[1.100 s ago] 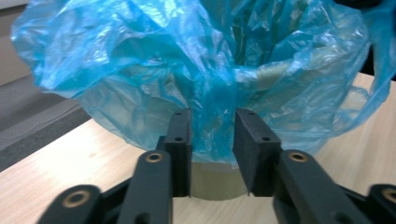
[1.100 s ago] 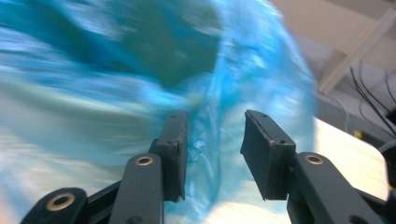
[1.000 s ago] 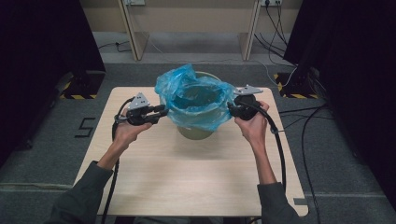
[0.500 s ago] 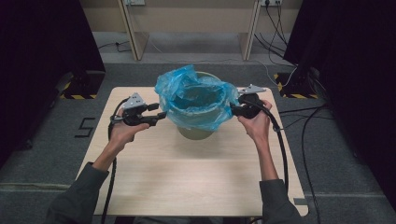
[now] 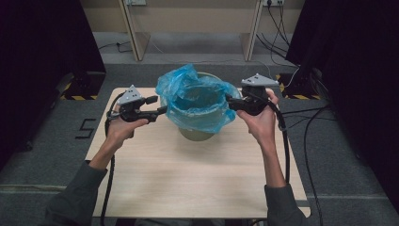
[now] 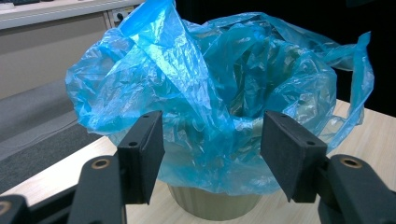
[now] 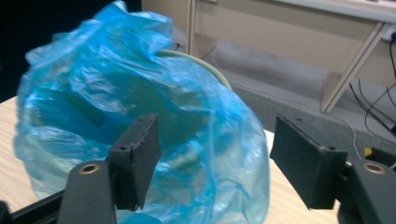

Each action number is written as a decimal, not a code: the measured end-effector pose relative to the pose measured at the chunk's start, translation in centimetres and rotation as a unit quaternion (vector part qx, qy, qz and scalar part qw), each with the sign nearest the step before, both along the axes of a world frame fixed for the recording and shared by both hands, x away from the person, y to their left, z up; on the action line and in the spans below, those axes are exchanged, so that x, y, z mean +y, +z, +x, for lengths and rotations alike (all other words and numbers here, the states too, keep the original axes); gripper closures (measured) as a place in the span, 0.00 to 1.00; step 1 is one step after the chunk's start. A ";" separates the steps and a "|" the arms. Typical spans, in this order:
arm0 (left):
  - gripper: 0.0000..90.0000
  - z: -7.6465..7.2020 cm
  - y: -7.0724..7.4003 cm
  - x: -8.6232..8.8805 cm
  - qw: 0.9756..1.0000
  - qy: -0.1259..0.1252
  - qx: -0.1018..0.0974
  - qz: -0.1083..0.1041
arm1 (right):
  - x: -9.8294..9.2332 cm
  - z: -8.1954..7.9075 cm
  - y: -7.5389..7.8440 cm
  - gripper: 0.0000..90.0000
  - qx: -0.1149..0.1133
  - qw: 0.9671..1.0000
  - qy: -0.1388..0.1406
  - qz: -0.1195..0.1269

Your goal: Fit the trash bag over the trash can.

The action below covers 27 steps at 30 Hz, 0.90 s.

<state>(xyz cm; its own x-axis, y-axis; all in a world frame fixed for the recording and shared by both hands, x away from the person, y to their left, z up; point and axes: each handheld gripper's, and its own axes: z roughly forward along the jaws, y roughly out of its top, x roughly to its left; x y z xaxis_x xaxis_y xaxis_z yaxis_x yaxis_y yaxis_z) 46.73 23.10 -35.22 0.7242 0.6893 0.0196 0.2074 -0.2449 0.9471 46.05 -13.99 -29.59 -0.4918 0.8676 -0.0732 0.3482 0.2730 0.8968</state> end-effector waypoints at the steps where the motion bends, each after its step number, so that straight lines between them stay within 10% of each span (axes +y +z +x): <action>1: 0.44 0.0 0.0 0.0 1.000 0.000 0.000 -0.001 | 0.6 -0.1 -0.2 0.38 0.006 1.000 0.009 -0.004; 5: 0.44 -0.1 0.1 -0.1 1.000 -0.001 -0.001 -0.001 | 2.8 0.2 -1.6 0.39 0.025 0.999 0.016 -0.038; 15: 0.44 -0.1 0.4 0.7 1.000 0.007 -0.007 -0.010 | 2.5 3.8 -4.0 0.45 0.073 0.997 -0.017 -0.009; 27: 0.43 -0.2 0.8 1.2 1.000 0.010 -0.007 -0.020 | 0.9 8.2 -4.4 0.53 0.062 0.998 -0.003 -0.017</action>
